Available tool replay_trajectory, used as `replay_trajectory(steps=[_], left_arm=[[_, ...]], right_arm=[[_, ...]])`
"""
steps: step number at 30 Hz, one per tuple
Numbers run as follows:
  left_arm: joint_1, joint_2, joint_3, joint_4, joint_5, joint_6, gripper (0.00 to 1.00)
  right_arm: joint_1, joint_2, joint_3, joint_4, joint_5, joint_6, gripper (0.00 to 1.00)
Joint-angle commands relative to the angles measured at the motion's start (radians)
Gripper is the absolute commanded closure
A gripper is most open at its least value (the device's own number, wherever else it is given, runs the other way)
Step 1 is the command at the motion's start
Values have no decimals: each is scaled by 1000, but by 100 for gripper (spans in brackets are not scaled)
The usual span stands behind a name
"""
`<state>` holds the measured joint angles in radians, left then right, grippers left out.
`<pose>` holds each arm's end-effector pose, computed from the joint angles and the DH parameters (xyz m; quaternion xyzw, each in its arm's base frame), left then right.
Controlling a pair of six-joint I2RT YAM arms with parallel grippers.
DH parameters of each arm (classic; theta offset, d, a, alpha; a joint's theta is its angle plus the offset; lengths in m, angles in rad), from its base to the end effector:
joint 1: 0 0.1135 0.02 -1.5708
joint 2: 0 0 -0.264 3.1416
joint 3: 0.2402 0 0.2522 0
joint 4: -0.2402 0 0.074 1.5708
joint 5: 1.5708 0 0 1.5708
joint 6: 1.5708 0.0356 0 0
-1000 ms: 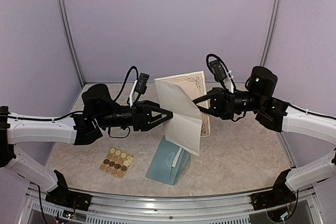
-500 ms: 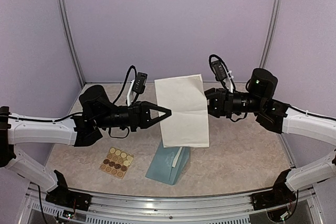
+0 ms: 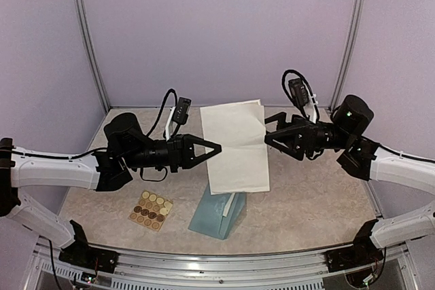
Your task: Place the letter into the envelope and seal it
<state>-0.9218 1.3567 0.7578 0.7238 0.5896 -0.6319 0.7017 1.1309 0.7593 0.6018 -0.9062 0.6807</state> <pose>0.1673 -0.2532 0.2958 0.3070 0.5949 -0.6401 0.3769 0.1736 0.1834 0.3412 -0.3489 0.5549 0.6587 0.3695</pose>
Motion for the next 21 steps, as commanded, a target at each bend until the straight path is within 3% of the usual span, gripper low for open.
replay_trajectory(steps=[1,3,6,14,15,18,21], left_arm=[[3,-11,4,-1,-11,-4,100],[3,-11,6,0,-6,-6,100],[3,-13,8,-1,8,-4,100],[-3,4,40,-66,36,22,100],[-3,8,39,-67,37,21,98],[-3,13,34,-62,38,12,72],[-6,21,22,-50,42,-3,65]], right_arm=[[-4,-4,-14,69,-57,9,9],[-4,-1,-11,58,-46,2,10],[-5,9,-6,31,-24,-9,23],[-4,32,17,-38,53,-39,98],[-5,31,18,-37,61,-40,100],[-5,11,4,-22,108,-43,100],[-4,-8,-7,-8,135,-43,100]])
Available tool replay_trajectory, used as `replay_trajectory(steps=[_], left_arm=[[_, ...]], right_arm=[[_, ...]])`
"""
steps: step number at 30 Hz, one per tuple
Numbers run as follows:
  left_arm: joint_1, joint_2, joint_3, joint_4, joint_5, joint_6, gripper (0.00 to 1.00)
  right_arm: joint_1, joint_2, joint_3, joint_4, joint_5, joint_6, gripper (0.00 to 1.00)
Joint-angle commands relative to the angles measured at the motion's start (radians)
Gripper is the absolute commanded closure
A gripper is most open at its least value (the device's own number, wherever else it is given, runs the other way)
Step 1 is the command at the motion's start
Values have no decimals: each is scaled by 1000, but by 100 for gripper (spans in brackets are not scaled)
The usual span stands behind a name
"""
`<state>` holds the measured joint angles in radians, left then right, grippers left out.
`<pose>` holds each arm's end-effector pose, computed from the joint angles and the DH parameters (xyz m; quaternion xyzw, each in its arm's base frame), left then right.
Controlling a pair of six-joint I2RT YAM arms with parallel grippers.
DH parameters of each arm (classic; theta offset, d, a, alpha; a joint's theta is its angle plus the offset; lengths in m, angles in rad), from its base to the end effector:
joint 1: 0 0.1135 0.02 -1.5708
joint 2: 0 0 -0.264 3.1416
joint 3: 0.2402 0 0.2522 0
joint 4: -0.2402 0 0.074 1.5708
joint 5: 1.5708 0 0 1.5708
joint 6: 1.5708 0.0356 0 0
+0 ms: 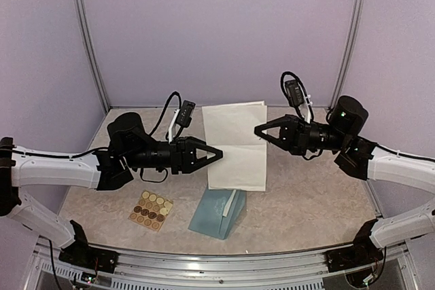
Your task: Place the letter into the envelope and seal it
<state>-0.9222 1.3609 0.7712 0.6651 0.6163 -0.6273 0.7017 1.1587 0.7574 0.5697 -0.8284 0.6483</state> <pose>0.1677 -0.2553 0.2931 0.3152 0.6082 -0.6361 0.3550 0.1815 0.1878 0.3314 -0.3232 0.5822 0.6398 0.3838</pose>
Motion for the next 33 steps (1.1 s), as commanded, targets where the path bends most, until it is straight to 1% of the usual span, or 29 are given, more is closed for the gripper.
replay_trajectory(steps=[1,2,3,7,8,9,12,14,17,21,25,28,30,33], left_arm=[[-8,19,4,17,17,-14,66],[-10,22,-3,25,19,-18,68],[-10,24,-8,34,21,-23,72],[-12,26,-16,41,15,-26,95],[-12,25,-19,38,7,-23,100],[-11,23,-20,31,-7,-20,100],[-6,16,-17,-19,-57,-2,100],[-2,16,-15,-42,-78,6,100],[7,19,-15,-55,-100,1,100],[20,15,-15,-57,-124,-7,100],[40,0,-28,-38,-140,-19,100],[49,-13,-47,4,-120,-29,100],[50,-17,-49,9,-100,-22,100],[49,-22,-51,-2,-78,4,100]], right_arm=[[-5,-39,-6,26,58,-11,100],[-5,-41,-8,28,58,-11,100],[-5,-40,-6,28,55,-13,100],[-5,-36,-14,37,43,-8,100],[-5,-35,-16,42,36,-5,98],[-5,-35,-16,49,29,-1,89],[-5,-38,-20,83,-7,14,71],[-5,-37,-17,110,-44,24,62],[-4,-27,-6,118,-102,33,52],[-4,-19,-6,81,-139,24,43],[-3,-19,-21,21,-157,10,37],[-3,-23,-33,-61,-119,-19,35],[-2,-28,-44,-81,-84,-23,35],[-5,-54,-50,-82,-19,-24,27]])
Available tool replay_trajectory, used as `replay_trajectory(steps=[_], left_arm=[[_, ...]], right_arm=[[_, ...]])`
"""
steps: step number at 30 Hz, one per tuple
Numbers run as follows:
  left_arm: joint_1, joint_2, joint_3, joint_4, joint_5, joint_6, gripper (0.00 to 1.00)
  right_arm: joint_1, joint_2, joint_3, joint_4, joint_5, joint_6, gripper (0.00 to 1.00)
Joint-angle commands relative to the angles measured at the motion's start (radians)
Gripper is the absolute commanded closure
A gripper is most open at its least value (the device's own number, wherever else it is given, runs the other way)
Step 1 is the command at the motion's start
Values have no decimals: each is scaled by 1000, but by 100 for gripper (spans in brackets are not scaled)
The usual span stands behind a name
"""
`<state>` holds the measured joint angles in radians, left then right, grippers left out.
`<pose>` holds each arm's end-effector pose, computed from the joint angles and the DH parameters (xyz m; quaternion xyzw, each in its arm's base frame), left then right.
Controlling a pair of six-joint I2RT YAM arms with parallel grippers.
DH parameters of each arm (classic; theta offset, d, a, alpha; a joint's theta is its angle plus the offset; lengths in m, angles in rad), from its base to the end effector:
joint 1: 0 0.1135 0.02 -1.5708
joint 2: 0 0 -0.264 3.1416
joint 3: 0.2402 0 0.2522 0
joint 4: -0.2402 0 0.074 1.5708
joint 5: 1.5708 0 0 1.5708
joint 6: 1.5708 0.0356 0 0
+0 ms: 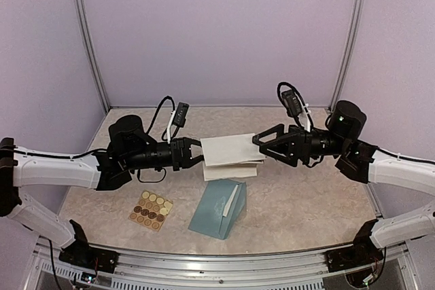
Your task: Place the letter into the envelope and seal it
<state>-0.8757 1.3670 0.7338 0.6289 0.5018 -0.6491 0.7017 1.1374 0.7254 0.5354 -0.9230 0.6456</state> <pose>0.1820 -0.2450 0.2750 0.2517 0.6622 -0.5993 0.3728 0.1744 0.1846 0.3217 -0.3502 0.5833 0.6490 0.3405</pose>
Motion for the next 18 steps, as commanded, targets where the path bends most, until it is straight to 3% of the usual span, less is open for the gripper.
replay_trajectory(steps=[1,5,10,12,18], left_arm=[[3,-33,-15,26,39,42,100],[3,-55,-22,-21,24,92,100],[1,-79,-36,-23,13,111,100],[1,-81,-37,-18,11,111,100],[-6,-66,-28,-14,9,111,100]], right_arm=[[-4,-46,-17,-49,102,-25,24],[-12,-99,-8,-92,228,-34,14],[-14,-62,78,-365,445,-61,6],[-15,-16,114,-431,433,-70,5],[-3,58,107,-316,243,-36,3]])
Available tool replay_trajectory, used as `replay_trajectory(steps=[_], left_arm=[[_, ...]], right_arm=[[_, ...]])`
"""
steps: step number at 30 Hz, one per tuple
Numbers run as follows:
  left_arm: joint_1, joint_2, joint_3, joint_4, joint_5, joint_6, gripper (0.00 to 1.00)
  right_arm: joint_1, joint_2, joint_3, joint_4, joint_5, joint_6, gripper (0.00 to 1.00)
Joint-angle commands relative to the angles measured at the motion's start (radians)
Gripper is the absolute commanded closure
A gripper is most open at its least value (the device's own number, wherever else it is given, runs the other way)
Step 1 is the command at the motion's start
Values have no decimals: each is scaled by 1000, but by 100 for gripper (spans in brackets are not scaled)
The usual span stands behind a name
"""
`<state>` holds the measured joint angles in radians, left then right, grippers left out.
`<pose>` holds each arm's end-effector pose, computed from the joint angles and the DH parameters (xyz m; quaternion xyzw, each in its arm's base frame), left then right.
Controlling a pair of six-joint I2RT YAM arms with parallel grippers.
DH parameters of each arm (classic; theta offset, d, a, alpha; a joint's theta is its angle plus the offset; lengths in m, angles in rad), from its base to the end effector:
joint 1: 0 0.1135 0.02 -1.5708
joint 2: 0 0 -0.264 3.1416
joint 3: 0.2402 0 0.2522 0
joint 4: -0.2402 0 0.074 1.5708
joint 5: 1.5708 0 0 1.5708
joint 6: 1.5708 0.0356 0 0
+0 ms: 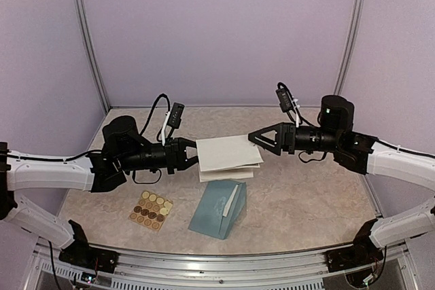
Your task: Place the letter into the envelope and seal it
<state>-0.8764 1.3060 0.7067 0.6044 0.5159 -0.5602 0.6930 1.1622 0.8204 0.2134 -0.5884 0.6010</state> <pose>0.1734 -0.2356 0.2802 0.2860 0.6450 -0.5866 0.3977 0.1941 0.1869 0.3169 -0.2243 0.7092 0.5547 0.3729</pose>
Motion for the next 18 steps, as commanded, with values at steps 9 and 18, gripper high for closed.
replay_trajectory(steps=[9,18], left_arm=[[-10,13,1,33,5,11,100],[-9,26,-1,41,4,-1,97]], right_arm=[[15,98,2,109,-240,39,35],[13,117,3,131,-230,54,100]])
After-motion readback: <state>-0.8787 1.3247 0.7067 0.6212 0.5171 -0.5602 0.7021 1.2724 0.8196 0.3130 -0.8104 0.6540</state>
